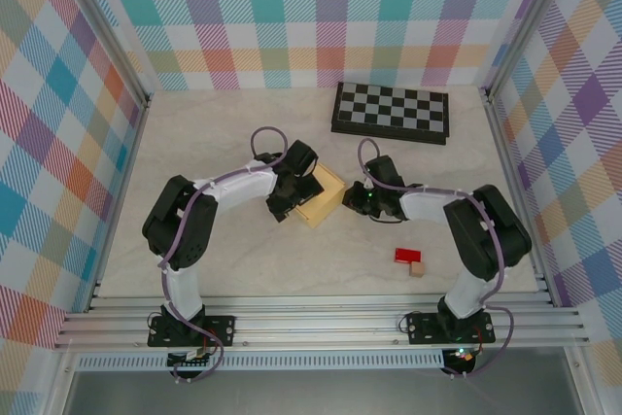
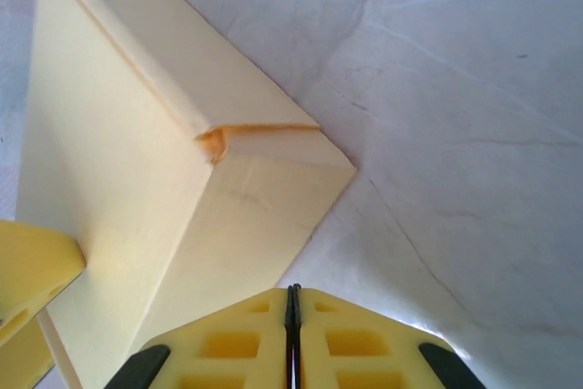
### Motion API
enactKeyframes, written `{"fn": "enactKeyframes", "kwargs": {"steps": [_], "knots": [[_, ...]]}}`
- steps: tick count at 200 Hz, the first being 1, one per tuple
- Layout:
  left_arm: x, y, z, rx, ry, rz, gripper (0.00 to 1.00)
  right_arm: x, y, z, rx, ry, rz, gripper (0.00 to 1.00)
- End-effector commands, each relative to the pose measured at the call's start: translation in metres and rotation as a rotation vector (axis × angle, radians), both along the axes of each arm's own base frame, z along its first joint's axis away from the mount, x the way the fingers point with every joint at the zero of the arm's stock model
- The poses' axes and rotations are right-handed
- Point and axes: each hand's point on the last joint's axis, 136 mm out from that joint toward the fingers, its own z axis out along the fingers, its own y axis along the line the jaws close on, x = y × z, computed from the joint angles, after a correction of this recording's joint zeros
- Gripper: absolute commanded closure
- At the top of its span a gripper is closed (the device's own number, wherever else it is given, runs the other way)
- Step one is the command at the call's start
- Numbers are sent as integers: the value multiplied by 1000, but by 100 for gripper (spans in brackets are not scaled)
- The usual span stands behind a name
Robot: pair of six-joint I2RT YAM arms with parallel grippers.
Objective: Fold the paper box
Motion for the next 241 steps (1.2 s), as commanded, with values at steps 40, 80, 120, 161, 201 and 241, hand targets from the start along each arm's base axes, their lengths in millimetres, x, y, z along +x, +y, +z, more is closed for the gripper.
{"fn": "enactKeyframes", "kwargs": {"steps": [40,80,120,161,201,241], "knots": [[40,-5,92,-41,-226,-242,4,-2,-37,19,-104,-4,30,88],[96,-12,101,-96,-341,-558,7,17,-24,17,-46,9,27,89],[129,-30,82,-145,-386,-757,7,25,-16,11,-8,40,18,90],[141,-55,63,-281,-362,-781,9,25,-16,3,8,59,13,90],[135,-63,43,-312,-312,-750,13,26,-14,-3,25,63,7,90],[122,-67,26,-318,-269,-735,17,31,-9,-8,41,70,12,90]]}}
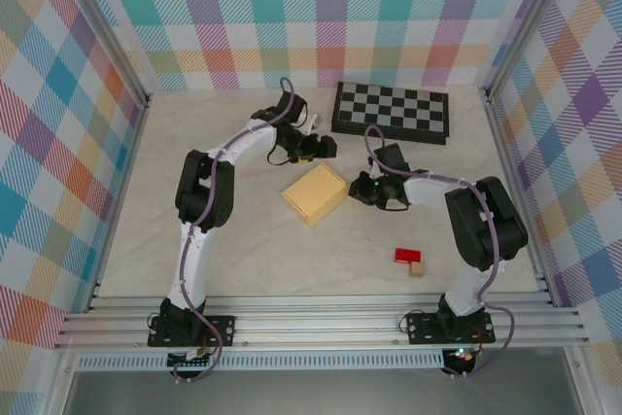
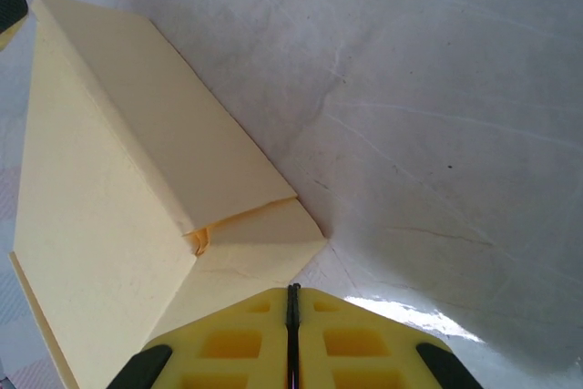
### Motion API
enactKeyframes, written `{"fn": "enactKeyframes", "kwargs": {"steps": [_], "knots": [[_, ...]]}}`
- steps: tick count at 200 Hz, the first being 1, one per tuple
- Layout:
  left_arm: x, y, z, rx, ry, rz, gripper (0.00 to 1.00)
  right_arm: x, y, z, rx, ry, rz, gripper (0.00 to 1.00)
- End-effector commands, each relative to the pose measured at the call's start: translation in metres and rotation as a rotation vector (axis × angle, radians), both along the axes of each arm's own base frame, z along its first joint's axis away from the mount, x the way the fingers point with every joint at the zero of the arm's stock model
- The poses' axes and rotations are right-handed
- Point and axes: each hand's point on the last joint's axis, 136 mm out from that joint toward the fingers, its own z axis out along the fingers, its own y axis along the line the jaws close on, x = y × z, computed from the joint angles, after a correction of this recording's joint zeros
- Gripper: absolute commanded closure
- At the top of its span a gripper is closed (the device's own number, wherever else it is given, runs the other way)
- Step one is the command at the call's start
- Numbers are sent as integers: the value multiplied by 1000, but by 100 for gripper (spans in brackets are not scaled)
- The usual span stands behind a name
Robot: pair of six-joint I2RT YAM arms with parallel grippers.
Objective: Fold the paper box
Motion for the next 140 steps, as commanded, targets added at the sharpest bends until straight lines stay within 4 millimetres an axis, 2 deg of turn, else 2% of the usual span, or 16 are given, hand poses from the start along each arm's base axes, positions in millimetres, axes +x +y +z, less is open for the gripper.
{"fn": "enactKeyframes", "kwargs": {"steps": [1,38,80,110,140], "knots": [[-11,-8,-6,-22,33,-2,17,5,5,-4,30,11,-1,90],[-27,-18,-16,-7,59,-21,19,9,8,-6,45,1,-6,90],[-40,-31,-19,-37,95,-15,22,14,13,-5,71,-15,2,90],[-53,-52,-18,-62,112,-39,22,21,20,3,97,-61,15,90],[-68,-78,-18,-100,131,-71,22,27,41,19,175,-172,64,91]]}}
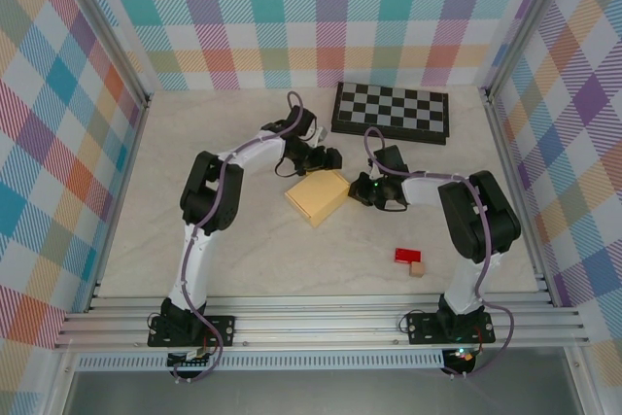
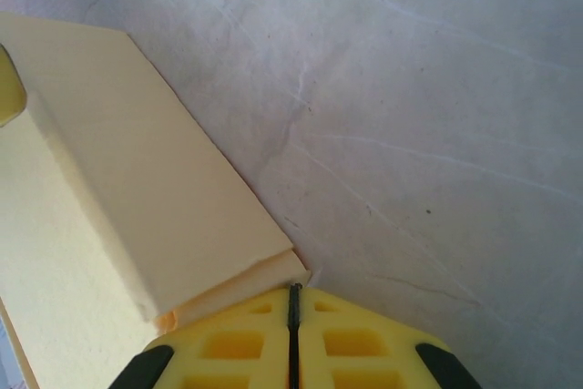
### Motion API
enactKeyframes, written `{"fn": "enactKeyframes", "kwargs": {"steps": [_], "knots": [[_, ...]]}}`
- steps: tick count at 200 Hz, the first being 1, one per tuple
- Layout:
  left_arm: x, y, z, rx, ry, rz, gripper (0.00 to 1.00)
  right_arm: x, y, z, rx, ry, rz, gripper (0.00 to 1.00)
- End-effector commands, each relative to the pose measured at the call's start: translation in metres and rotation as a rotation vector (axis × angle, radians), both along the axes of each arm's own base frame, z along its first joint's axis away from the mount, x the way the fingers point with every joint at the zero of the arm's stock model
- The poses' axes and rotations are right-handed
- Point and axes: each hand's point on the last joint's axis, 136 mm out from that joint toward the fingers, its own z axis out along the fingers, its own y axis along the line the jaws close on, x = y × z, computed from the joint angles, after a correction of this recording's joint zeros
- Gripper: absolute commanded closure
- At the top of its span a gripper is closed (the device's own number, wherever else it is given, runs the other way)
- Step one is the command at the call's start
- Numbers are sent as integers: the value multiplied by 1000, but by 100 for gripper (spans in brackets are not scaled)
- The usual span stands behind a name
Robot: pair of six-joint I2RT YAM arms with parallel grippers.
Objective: Fold the paper box
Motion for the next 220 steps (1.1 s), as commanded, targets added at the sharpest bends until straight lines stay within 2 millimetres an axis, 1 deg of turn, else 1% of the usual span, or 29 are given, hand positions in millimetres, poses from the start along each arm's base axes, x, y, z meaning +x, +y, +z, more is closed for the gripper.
{"fn": "enactKeyframes", "kwargs": {"steps": [1,22,44,63,82,94,106,118,127,150,169,175,187,204,212,220], "knots": [[-49,-57,11,-108,79,-113,22,20,36,33,147,-178,71,91],[-60,-71,11,-120,86,-140,22,23,45,43,185,-250,91,91],[-69,-78,8,-122,98,-158,23,27,45,49,178,-305,103,91],[-73,-77,5,-116,110,-158,23,28,41,52,156,-338,99,91],[-66,-70,2,-85,106,-136,23,27,35,49,123,-319,79,91],[-55,-58,1,-41,95,-97,23,23,29,42,88,-280,61,91],[-38,-40,-2,7,91,-39,23,18,21,36,60,-250,49,92],[-22,-23,1,21,87,18,22,13,13,31,40,-226,32,92],[-11,-11,7,21,75,48,21,10,6,27,28,-209,24,92],[15,17,33,38,19,91,19,0,-12,26,-16,-176,14,92],[30,42,56,24,-4,146,18,-9,-24,26,-78,-141,24,92],[31,50,62,22,-10,160,18,-12,-28,27,-95,-131,27,93],[28,68,67,37,-20,188,18,-18,-30,32,-106,-116,32,93],[12,92,65,67,-22,218,17,-31,-32,34,-92,-65,24,93],[0,97,62,65,-15,218,17,-38,-30,36,-69,-43,21,93],[-10,96,58,41,-10,211,17,-44,-27,38,-47,-28,17,93]]}}
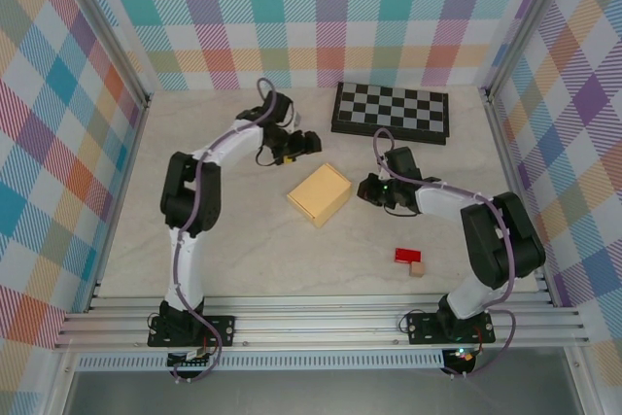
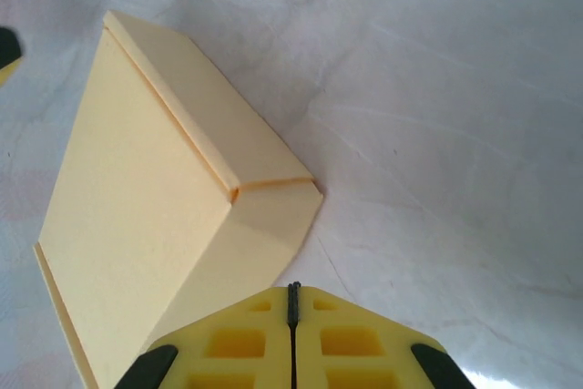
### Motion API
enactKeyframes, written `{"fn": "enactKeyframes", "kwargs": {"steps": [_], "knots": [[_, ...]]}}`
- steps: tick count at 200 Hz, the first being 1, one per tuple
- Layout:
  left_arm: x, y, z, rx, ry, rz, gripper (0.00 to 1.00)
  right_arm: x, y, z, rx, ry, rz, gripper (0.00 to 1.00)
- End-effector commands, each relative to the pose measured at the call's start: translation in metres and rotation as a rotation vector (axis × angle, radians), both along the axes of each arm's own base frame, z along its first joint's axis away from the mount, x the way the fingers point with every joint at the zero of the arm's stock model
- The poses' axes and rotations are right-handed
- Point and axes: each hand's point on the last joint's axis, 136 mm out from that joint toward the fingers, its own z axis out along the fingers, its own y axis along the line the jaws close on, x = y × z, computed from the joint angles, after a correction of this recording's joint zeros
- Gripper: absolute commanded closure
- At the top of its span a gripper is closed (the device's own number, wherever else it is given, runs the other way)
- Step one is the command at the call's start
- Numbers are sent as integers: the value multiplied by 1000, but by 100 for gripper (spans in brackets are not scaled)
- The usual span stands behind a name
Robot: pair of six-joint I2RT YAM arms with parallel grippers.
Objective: Fold the paper box
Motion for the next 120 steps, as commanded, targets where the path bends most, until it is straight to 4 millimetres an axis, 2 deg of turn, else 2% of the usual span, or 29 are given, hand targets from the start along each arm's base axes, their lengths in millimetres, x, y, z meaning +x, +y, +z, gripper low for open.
{"fn": "enactKeyframes", "kwargs": {"steps": [1,25,41,76,97,120], "knots": [[-29,14,16,-20,-19,-4,17,-26,1,2,22,87,9,93],[-52,7,0,-67,1,-20,17,-44,20,4,62,125,21,93],[-59,3,-11,-72,18,-19,17,-53,38,0,78,150,33,93],[-70,-9,-20,-66,27,-30,17,-68,77,-12,135,178,56,92],[-80,-12,-28,-44,46,-30,17,-74,87,-20,148,192,54,93],[-93,-13,-36,-24,63,-25,17,-79,87,-26,143,199,43,93]]}}
